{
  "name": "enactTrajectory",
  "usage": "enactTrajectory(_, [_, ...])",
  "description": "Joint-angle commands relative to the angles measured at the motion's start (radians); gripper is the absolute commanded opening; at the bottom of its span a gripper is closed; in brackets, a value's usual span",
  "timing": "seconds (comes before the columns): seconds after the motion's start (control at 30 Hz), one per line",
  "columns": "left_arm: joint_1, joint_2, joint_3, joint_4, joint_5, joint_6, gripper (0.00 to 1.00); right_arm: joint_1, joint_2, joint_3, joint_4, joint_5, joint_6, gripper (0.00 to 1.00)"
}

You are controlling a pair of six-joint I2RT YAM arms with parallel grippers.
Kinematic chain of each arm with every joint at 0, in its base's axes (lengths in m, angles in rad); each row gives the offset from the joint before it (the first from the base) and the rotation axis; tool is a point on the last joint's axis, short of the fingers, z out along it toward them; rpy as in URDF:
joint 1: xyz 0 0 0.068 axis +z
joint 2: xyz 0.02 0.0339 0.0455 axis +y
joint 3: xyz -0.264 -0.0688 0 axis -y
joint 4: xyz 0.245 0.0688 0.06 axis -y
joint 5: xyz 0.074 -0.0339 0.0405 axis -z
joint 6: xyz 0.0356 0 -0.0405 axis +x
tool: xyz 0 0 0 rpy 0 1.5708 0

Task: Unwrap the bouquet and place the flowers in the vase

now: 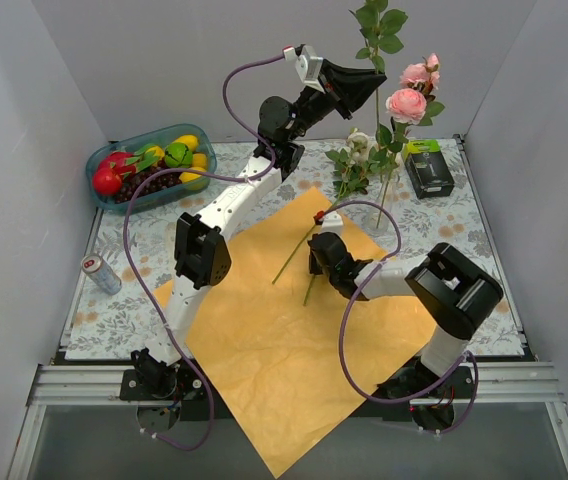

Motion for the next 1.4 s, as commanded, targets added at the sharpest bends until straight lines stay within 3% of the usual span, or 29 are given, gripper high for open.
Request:
enactTrajectory(0.0, [0.001,-0.021,0.004,0.016,-0.022,0.015,0.00,0.010,-0.103,-0.016,0.036,0.024,-0.065,0.01])
enactTrajectory(0.23, [0.001,-0.021,0.006,0.020,-0.020,0.013,0.00,0.010,-0.177,0.030,-0.034,0.096,-0.113,0.01])
enactTrajectory(0.3, [0.001,-0.026,-0.002,0.026,-0.020,0.010,0.00,0.002,-0.157,0.072,-0.065,0.138,-0.113,0.28])
enactTrajectory(0.37, [0.001,-0.027,-0.003,0.030,-0.019,0.005,0.00,-0.016,-0.116,0.121,-0.120,0.137,-0.110,0.45])
enactTrajectory(0.53, [0.001,-0.032,-0.008,0.031,-0.016,0.002,0.00,-0.068,0.001,0.196,-0.110,0.094,-0.076,0.47])
enactTrajectory(0.73, [0.001,-0.027,-0.006,0.034,-0.011,-0.005,0.00,-0.102,0.110,0.260,-0.128,0.101,-0.050,0.45])
enactTrajectory(1.07, [0.001,-0.018,-0.008,0.033,-0.011,-0.005,0.00,-0.108,0.162,0.228,-0.098,0.074,-0.007,0.38])
enactTrajectory(1.37, [0.001,-0.019,-0.008,0.033,-0.013,-0.004,0.00,-0.110,0.156,0.211,-0.101,0.055,-0.007,0.01])
